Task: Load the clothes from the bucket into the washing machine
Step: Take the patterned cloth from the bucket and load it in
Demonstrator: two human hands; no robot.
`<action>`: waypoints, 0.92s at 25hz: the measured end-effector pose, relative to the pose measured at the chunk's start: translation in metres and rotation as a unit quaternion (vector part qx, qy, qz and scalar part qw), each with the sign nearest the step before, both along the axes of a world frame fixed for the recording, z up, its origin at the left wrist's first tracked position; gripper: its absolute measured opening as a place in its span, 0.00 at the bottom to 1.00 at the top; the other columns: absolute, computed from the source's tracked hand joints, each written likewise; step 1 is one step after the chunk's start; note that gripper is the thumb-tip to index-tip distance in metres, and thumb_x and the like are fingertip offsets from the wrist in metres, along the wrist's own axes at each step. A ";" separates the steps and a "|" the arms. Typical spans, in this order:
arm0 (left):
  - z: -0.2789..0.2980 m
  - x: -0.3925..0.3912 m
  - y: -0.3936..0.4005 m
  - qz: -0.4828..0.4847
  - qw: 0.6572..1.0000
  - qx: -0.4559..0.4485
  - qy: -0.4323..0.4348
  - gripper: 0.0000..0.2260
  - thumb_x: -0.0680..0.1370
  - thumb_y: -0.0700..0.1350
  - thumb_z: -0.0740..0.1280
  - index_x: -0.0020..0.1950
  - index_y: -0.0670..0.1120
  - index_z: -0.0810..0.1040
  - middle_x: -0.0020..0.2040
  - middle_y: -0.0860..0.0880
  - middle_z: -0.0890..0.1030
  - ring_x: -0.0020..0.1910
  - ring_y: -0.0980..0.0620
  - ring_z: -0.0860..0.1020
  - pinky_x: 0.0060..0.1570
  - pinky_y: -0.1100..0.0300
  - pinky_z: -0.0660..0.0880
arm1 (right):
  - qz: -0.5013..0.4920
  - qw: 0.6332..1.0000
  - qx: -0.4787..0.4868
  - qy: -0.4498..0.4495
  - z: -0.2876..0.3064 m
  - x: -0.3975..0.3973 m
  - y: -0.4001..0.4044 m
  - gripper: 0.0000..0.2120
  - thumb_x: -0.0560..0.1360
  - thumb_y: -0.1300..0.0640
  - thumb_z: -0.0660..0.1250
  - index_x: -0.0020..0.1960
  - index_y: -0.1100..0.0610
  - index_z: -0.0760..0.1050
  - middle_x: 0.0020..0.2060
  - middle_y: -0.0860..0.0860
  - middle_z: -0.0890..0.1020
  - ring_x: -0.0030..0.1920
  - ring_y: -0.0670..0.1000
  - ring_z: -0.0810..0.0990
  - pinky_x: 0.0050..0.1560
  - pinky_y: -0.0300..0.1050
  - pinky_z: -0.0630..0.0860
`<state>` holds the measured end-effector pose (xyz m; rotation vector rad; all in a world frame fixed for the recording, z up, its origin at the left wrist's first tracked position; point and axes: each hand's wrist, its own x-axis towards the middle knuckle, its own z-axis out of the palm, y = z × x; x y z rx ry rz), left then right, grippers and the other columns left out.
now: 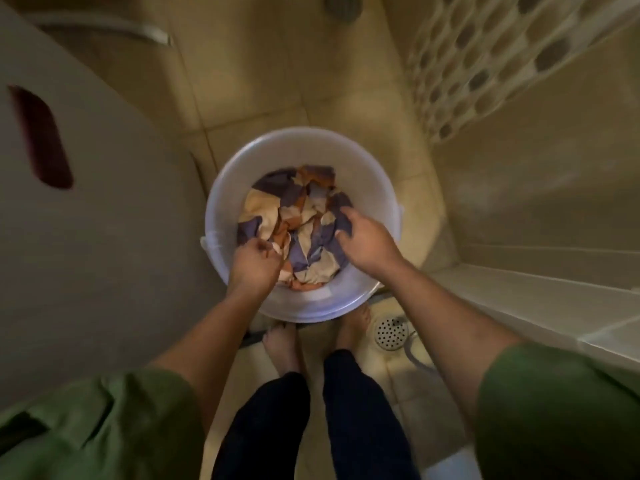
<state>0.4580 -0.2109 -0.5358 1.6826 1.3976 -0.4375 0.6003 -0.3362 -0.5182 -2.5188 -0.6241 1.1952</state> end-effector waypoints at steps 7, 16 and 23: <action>-0.111 0.015 0.004 0.064 0.997 0.045 0.012 0.27 0.78 0.40 0.62 0.76 0.45 0.59 0.69 0.36 0.69 0.63 0.35 0.72 0.56 0.56 0.69 | -0.023 0.998 -0.031 -0.048 -0.129 0.067 0.049 0.21 0.76 0.50 0.64 0.63 0.62 0.68 0.57 0.63 0.79 0.58 0.64 0.77 0.50 0.49 0.72; -0.143 0.018 0.019 0.071 0.996 0.002 0.058 0.22 0.75 0.42 0.68 0.65 0.42 0.62 0.61 0.37 0.77 0.57 0.35 0.78 0.54 0.47 0.77 | -0.279 0.948 0.084 -0.127 -0.181 0.050 0.095 0.14 0.78 0.49 0.62 0.52 0.57 0.81 0.51 0.56 0.84 0.53 0.58 0.80 0.43 0.42 0.68; -0.150 0.010 0.013 0.067 0.997 0.012 0.040 0.25 0.75 0.46 0.69 0.67 0.44 0.62 0.60 0.35 0.77 0.55 0.33 0.78 0.51 0.41 0.79 | -0.540 0.811 0.202 0.095 -0.192 0.044 0.132 0.15 0.66 0.66 0.71 0.24 0.56 0.73 0.24 0.51 0.76 0.31 0.53 0.76 0.35 0.49 0.77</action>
